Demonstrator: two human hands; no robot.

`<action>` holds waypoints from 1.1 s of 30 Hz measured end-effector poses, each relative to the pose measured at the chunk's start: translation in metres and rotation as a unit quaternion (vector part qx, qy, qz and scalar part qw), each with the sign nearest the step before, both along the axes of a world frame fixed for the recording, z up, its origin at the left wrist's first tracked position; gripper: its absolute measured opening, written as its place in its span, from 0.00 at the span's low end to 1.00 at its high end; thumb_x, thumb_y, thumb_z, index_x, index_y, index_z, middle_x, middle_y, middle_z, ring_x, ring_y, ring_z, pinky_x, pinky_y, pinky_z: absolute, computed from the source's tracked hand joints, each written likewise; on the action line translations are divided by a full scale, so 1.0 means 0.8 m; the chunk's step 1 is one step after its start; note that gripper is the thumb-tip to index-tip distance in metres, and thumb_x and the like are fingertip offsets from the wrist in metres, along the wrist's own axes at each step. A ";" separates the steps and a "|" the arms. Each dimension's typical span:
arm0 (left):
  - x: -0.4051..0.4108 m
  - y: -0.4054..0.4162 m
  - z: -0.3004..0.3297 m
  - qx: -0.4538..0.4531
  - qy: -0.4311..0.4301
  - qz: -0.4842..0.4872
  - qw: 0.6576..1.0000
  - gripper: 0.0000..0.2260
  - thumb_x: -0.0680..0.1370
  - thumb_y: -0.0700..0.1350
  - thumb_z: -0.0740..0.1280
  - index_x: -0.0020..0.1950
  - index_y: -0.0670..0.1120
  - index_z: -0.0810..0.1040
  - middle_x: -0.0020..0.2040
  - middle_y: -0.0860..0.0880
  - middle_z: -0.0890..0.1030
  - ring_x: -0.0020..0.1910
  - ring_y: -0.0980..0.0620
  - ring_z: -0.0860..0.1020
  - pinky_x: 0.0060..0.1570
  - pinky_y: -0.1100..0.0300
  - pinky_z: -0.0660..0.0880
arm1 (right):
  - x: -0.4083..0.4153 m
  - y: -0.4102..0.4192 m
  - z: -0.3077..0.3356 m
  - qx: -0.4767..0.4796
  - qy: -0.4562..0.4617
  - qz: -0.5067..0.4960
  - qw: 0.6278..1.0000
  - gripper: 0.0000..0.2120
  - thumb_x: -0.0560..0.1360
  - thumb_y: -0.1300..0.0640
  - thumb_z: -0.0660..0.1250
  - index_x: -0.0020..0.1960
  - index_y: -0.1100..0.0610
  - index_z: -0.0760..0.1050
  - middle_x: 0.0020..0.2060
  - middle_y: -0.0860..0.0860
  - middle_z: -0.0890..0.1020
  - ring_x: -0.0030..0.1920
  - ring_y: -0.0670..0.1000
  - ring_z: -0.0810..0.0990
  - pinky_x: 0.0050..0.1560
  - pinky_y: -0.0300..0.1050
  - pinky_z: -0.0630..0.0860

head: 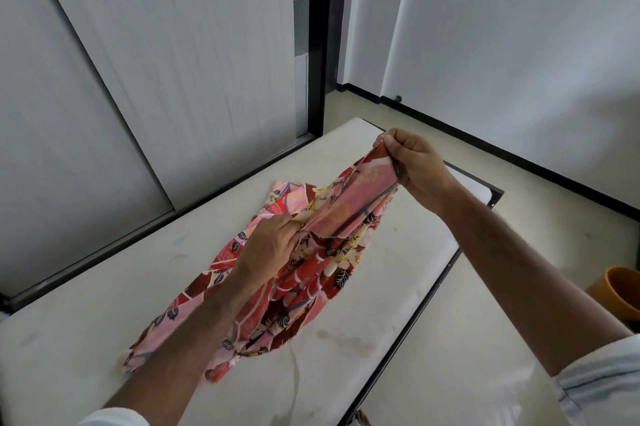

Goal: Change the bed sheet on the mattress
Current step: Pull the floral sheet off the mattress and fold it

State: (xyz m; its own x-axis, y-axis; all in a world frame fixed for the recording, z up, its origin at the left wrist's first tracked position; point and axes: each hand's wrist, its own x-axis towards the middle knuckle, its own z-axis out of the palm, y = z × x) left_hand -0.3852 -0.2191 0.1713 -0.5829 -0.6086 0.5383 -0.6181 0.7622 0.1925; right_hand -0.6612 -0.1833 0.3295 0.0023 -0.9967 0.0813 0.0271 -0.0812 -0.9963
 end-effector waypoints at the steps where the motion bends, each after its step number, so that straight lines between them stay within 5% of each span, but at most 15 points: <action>1: 0.007 -0.004 0.006 -0.004 -0.006 -0.014 1.000 0.08 0.75 0.42 0.71 0.51 0.40 0.84 0.42 0.45 0.83 0.38 0.49 0.81 0.41 0.53 0.82 | -0.004 -0.001 0.001 0.001 0.000 0.007 1.000 0.12 0.85 0.57 0.56 0.46 0.58 0.74 0.38 0.52 0.79 0.40 0.51 0.78 0.41 0.41 0.77; 7: 0.033 -0.023 0.049 -0.031 -0.029 -0.083 0.996 0.12 0.82 0.46 0.62 0.53 0.40 0.82 0.44 0.46 0.81 0.43 0.51 0.78 0.44 0.59 0.75 | -0.017 -0.012 0.019 -0.011 -0.007 0.022 1.000 0.11 0.84 0.56 0.57 0.47 0.59 0.73 0.36 0.50 0.79 0.37 0.48 0.78 0.38 0.37 0.77; 10: 0.033 -0.024 0.073 0.067 0.080 -0.036 0.994 0.11 0.83 0.46 0.61 0.46 0.44 0.78 0.40 0.51 0.76 0.39 0.55 0.74 0.42 0.63 0.72 | -0.020 -0.030 0.035 -0.028 -0.001 0.006 1.000 0.12 0.85 0.56 0.57 0.46 0.58 0.74 0.37 0.51 0.77 0.38 0.48 0.76 0.38 0.36 0.76; 13: 0.022 -0.019 0.090 0.205 0.229 0.027 0.951 0.10 0.84 0.45 0.63 0.43 0.47 0.77 0.36 0.56 0.75 0.36 0.59 0.76 0.38 0.69 0.69 | -0.017 -0.050 0.067 -0.052 0.008 -0.002 0.999 0.12 0.85 0.57 0.57 0.47 0.59 0.74 0.37 0.51 0.76 0.37 0.46 0.76 0.37 0.37 0.75; 18: -0.008 -0.012 0.095 0.236 0.193 -0.016 0.952 0.04 0.81 0.42 0.69 0.52 0.50 0.77 0.49 0.57 0.77 0.48 0.65 0.78 0.42 0.71 0.74 | -0.004 -0.068 0.123 -0.080 0.043 0.057 0.994 0.12 0.85 0.56 0.56 0.47 0.58 0.75 0.37 0.51 0.75 0.37 0.45 0.77 0.39 0.37 0.77; 22: -0.019 -0.008 0.085 0.263 0.273 0.047 0.924 0.02 0.82 0.41 0.67 0.53 0.48 0.76 0.47 0.53 0.81 0.48 0.65 0.80 0.45 0.72 0.75 | -0.009 -0.059 0.143 -0.093 0.032 0.120 0.988 0.13 0.85 0.57 0.55 0.46 0.58 0.74 0.36 0.51 0.73 0.36 0.46 0.75 0.39 0.37 0.77; 26: -0.028 -0.010 0.081 0.326 0.381 0.057 0.864 0.04 0.83 0.42 0.65 0.52 0.52 0.76 0.49 0.52 0.83 0.50 0.57 0.83 0.48 0.63 0.80 | -0.017 -0.045 0.142 -0.077 0.014 0.169 0.983 0.11 0.83 0.57 0.56 0.46 0.60 0.72 0.35 0.50 0.75 0.36 0.45 0.76 0.38 0.36 0.78; 28: -0.035 -0.018 0.081 0.344 0.372 0.047 0.861 0.04 0.83 0.43 0.66 0.51 0.52 0.77 0.47 0.53 0.84 0.49 0.56 0.83 0.47 0.62 0.80 | -0.021 -0.040 0.141 -0.077 0.010 0.181 0.980 0.11 0.83 0.58 0.55 0.46 0.61 0.71 0.34 0.49 0.77 0.35 0.45 0.78 0.38 0.36 0.78; 33: -0.057 -0.028 0.079 0.455 0.357 0.014 0.815 0.03 0.78 0.45 0.72 0.50 0.48 0.80 0.49 0.48 0.86 0.49 0.43 0.84 0.55 0.37 0.80 | -0.043 -0.033 0.136 -0.073 -0.012 0.217 0.973 0.10 0.83 0.56 0.58 0.46 0.60 0.72 0.36 0.53 0.73 0.36 0.47 0.77 0.39 0.38 0.77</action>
